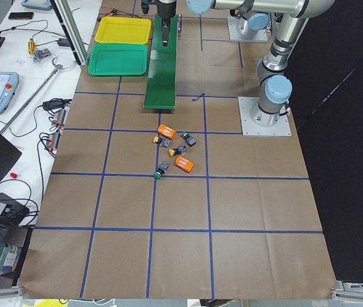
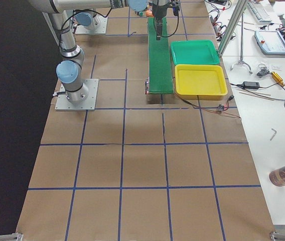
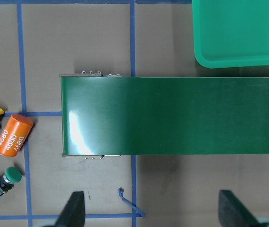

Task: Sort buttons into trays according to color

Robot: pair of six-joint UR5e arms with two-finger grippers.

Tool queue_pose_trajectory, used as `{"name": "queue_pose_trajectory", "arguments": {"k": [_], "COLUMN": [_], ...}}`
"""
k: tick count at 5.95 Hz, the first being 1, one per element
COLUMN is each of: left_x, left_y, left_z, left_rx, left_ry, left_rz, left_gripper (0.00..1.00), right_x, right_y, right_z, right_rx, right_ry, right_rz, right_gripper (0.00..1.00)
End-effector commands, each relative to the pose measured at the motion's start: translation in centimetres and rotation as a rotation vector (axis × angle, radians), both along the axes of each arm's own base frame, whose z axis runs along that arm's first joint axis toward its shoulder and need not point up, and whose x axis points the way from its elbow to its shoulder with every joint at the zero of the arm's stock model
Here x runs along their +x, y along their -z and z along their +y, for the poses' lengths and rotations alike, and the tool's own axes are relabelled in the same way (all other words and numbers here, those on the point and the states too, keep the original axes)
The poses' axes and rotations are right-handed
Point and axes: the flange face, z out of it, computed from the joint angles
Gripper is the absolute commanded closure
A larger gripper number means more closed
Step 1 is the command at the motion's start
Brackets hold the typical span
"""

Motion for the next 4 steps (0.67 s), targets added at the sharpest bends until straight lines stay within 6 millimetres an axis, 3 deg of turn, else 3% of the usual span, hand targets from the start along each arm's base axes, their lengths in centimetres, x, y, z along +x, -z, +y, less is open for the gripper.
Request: {"name": "queue_pose_trajectory", "arguments": {"k": [1,4], "left_x": [0.06,0.23], "left_y": [-0.25,-0.64], "left_z": [0.19,0.48], "left_rx": [-0.005,-0.013], "left_ry": [-0.001,-0.001], "left_rz": [-0.003,-0.005], "left_gripper": [0.01,0.01], "right_x": [0.0,0.0], "right_y": [-0.03,-0.1], "right_z": [0.02,0.07], "right_rx": [-0.001,-0.002], "right_ry": [0.0,0.0], "right_rz": [0.0,0.0], "right_gripper": [0.0,0.0]}}
